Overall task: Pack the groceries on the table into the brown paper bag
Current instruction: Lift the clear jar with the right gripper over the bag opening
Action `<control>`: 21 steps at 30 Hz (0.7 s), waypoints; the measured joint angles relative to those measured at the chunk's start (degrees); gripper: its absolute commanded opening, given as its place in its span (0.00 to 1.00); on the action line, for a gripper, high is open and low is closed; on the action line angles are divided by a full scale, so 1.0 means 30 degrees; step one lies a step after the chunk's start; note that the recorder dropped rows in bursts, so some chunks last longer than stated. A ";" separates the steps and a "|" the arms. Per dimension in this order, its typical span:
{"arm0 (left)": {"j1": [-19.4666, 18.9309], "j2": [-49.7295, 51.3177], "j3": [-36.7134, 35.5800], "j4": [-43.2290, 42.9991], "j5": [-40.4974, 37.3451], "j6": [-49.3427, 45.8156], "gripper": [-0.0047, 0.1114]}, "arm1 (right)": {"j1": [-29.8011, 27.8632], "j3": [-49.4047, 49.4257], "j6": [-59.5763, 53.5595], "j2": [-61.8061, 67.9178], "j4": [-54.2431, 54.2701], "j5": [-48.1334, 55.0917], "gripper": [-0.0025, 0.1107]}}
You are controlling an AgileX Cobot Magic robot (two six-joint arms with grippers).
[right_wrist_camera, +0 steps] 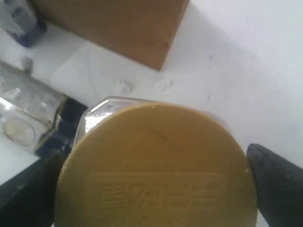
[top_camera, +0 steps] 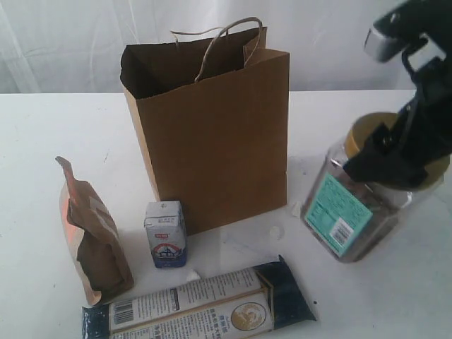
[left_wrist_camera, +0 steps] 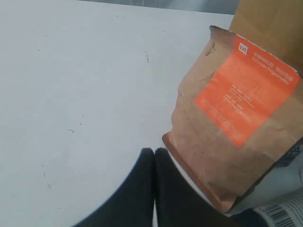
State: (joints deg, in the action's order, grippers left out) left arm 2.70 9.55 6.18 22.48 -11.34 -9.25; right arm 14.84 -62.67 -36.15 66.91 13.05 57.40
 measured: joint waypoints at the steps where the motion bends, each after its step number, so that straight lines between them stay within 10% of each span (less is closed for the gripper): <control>1: 0.0000 0.0000 0.0000 0.0000 0.0000 0.0000 0.04 | 0.0000 -0.0538 0.0012 0.0000 0.0587 0.0160 0.33; 21: 0.0000 0.0000 0.0000 0.0000 -0.0025 0.0000 0.04 | 0.0025 -0.7344 -0.0047 0.0148 1.4350 0.3340 0.32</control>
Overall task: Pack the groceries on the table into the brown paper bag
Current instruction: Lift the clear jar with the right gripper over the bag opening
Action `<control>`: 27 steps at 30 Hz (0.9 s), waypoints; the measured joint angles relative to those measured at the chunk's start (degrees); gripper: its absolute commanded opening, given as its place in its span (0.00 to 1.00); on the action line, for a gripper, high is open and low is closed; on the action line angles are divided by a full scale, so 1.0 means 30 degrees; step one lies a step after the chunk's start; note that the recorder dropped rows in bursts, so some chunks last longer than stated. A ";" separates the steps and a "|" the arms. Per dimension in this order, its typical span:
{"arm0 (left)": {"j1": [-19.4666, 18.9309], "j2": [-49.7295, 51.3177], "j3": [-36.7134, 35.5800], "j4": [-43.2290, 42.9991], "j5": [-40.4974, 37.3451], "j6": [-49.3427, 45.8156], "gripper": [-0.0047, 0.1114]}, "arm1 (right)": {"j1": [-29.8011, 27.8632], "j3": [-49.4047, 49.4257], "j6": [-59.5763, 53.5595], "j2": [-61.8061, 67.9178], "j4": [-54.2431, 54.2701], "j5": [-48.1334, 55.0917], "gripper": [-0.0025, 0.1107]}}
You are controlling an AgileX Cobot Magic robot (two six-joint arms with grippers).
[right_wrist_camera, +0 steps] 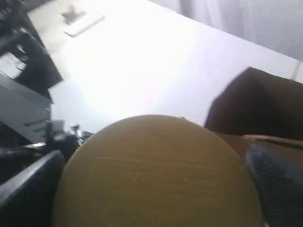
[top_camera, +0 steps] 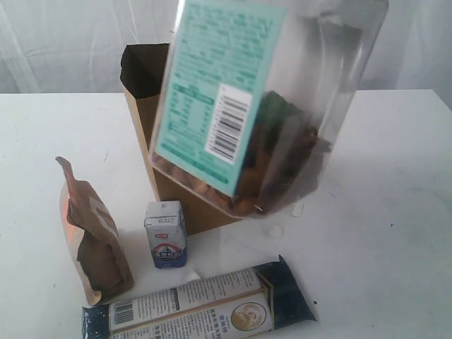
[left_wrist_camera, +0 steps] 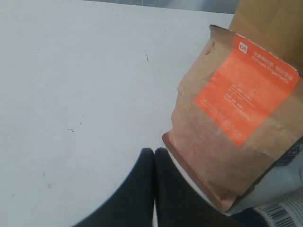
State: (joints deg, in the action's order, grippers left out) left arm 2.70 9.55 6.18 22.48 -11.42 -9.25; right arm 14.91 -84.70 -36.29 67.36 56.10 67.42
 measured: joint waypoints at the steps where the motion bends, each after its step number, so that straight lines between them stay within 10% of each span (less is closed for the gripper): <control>1: 0.0000 0.0000 0.0000 0.0000 0.0000 0.0000 0.04 | 0.0000 -0.0140 -0.0102 0.0165 0.0905 -0.0035 0.31; 27: 0.0000 0.0000 0.0000 0.0000 0.0000 0.0000 0.04 | 0.3264 -0.1816 -1.0536 0.7103 0.8504 -1.0481 0.31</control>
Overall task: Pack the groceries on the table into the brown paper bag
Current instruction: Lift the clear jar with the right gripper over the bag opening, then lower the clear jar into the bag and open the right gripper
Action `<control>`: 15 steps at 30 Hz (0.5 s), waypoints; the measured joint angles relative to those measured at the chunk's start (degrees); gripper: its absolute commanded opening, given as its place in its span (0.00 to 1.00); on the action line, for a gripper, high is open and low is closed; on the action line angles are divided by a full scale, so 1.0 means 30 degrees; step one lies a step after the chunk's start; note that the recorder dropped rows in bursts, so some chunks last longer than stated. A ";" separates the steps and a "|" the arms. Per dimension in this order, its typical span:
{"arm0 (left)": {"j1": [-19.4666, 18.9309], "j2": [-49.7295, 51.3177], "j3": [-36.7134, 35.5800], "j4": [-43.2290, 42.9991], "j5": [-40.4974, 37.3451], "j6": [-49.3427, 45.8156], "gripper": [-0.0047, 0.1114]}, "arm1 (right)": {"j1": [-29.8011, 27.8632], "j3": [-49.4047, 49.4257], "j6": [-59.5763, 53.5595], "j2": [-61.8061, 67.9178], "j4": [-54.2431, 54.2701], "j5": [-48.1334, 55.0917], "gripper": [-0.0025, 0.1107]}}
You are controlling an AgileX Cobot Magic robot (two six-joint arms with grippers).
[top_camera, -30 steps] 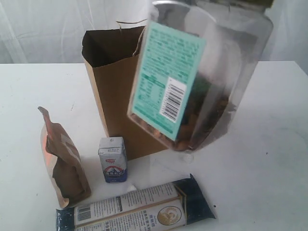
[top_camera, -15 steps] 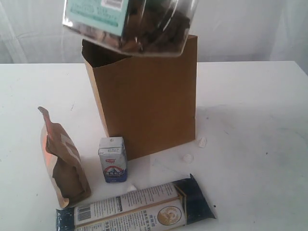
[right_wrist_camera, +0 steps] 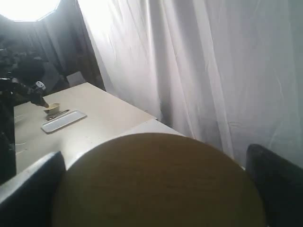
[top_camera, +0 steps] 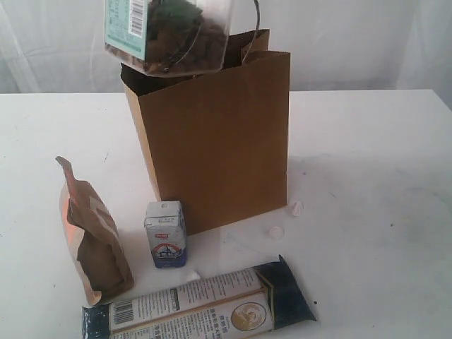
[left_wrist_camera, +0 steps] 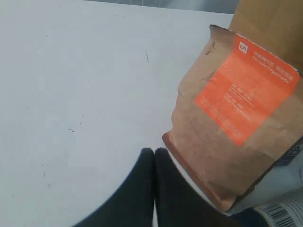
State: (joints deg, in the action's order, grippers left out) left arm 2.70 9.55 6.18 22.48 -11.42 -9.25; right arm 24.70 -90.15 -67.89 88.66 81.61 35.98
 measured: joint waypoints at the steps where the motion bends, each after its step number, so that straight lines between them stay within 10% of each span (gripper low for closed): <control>1: 0.0000 0.0000 0.0000 0.0000 0.0000 0.0000 0.04 | 0.0200 0.0000 -0.0122 0.0182 0.0034 -0.0411 0.31; 15: 0.0000 0.0000 0.0000 0.0000 0.0000 0.0000 0.04 | 0.1665 0.0000 -0.6664 0.0477 0.5193 -0.2109 0.31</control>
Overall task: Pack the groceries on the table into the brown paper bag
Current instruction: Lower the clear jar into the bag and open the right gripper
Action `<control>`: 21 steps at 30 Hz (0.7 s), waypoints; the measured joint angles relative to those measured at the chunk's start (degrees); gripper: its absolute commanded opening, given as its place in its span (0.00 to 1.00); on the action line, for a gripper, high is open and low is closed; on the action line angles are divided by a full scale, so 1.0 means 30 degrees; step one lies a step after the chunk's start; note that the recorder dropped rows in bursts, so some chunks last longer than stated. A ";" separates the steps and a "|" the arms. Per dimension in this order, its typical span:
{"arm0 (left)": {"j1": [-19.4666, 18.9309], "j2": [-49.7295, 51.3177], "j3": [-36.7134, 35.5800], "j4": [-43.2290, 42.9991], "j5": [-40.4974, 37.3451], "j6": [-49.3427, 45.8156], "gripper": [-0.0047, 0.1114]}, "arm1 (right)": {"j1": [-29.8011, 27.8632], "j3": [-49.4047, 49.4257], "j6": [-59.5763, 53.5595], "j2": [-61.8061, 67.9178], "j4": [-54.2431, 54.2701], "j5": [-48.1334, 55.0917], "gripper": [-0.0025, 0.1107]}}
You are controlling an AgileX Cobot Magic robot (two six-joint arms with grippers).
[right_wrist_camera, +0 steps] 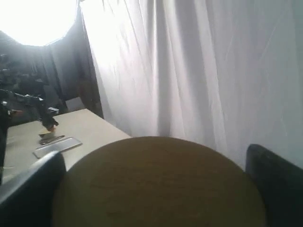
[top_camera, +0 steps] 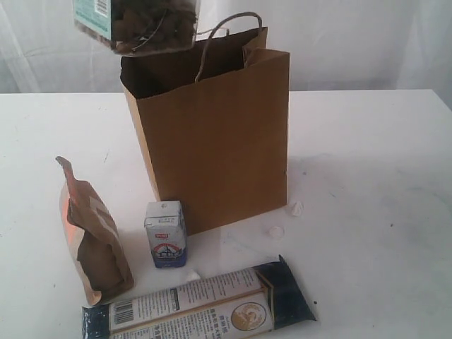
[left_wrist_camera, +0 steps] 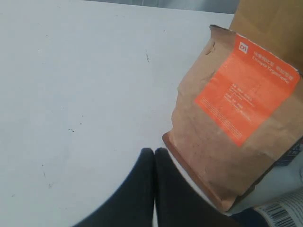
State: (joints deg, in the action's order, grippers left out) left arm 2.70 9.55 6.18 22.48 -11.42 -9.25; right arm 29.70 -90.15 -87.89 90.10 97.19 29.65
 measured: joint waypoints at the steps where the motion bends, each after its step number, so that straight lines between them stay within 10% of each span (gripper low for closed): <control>1: 0.0000 0.0000 0.0000 0.0000 0.0000 0.0000 0.04 | 0.0000 0.0000 -0.0611 0.0000 0.0086 -0.0191 0.31; 21: 0.0000 0.0000 0.0000 0.0000 0.0000 0.0000 0.04 | 0.0000 0.0000 -0.3039 0.1311 0.0561 -0.3924 0.31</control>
State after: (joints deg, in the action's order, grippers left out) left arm 2.70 9.55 6.18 22.48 -11.42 -9.25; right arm 29.70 -90.15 -97.00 94.03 98.87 17.88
